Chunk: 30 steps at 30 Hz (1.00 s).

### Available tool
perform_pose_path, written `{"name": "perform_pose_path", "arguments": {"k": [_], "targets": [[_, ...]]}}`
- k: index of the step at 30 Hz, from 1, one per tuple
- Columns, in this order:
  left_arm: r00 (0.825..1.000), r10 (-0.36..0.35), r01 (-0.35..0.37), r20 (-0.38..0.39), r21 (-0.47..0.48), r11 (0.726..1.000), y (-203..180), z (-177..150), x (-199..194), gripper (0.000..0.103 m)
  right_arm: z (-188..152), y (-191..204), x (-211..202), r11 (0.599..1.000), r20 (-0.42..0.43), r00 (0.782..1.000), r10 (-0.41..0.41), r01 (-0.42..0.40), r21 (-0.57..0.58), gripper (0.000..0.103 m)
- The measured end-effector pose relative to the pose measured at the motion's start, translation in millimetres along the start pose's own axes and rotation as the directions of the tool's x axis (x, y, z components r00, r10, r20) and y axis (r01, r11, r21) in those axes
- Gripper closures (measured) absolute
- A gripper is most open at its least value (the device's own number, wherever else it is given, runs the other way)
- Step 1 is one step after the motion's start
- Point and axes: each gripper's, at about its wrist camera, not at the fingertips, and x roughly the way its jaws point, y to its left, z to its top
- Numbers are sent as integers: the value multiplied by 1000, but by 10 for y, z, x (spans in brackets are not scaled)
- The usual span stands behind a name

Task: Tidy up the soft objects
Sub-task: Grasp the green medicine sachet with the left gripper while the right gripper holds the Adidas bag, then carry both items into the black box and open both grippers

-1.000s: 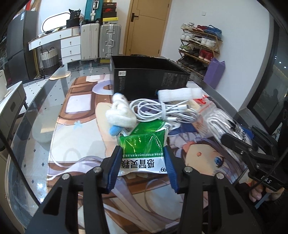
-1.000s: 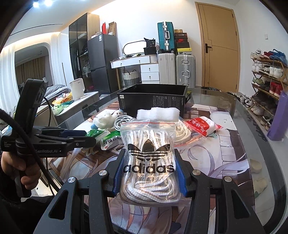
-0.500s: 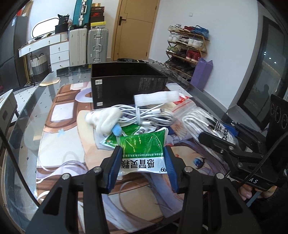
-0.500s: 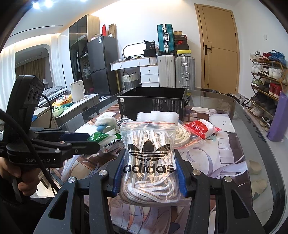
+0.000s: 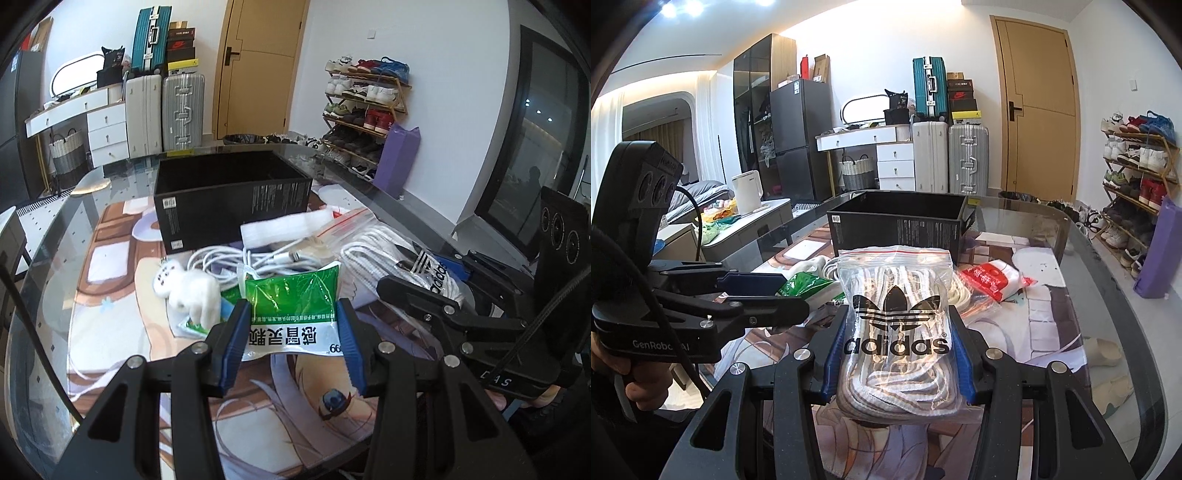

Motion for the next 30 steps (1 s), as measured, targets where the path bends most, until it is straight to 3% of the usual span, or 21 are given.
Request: {"name": "perform_pose_path", "arguments": {"k": [30], "targets": [[987, 93, -91, 133, -25, 996, 255, 674, 187, 57, 702, -307, 216, 1000, 54, 999, 3, -2, -28, 54]]}}
